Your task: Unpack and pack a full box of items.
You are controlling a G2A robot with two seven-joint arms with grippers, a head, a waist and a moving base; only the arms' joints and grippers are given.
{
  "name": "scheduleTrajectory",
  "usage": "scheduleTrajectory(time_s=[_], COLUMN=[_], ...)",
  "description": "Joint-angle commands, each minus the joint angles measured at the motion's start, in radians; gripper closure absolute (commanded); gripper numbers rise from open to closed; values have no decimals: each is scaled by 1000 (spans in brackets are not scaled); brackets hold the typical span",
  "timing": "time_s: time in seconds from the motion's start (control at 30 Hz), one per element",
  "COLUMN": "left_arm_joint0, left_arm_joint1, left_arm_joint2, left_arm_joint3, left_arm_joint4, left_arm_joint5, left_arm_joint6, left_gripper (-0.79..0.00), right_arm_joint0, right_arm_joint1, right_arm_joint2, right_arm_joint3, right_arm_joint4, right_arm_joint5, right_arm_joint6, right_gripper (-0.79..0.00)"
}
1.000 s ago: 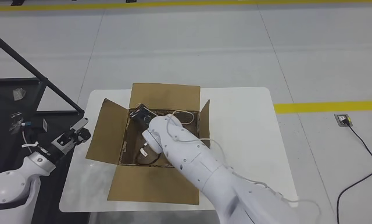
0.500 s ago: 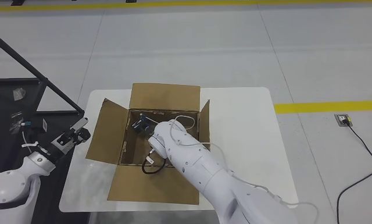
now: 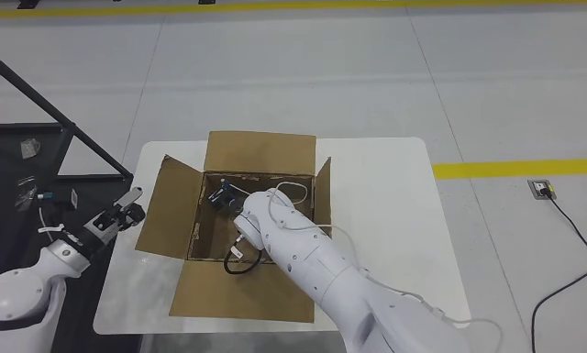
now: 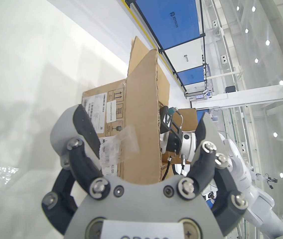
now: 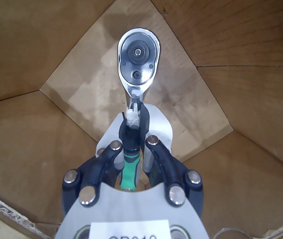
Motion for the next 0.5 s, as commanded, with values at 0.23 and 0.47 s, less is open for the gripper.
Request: scheduleTrajectory(time_s=[0.23,0.47], left_arm_joint0=[6,8], left_arm_joint1=[1,1], left_arm_joint2=[-4,4], left_arm_joint3=[-6,-20], left_arm_joint4=[7,8], left_arm_joint5=[3,-3], left_arm_joint6=[0,-11], left_gripper=[-785,-785], right_arm_joint0=[0,-18], right_arm_joint1=[0,21], right_arm_joint2=[0,8], right_arm_joint3=[0,-12], right_arm_joint4=[0,-10], right_arm_joint5=[0,53], right_arm_joint6=[0,-65], right_gripper=[-785,-785])
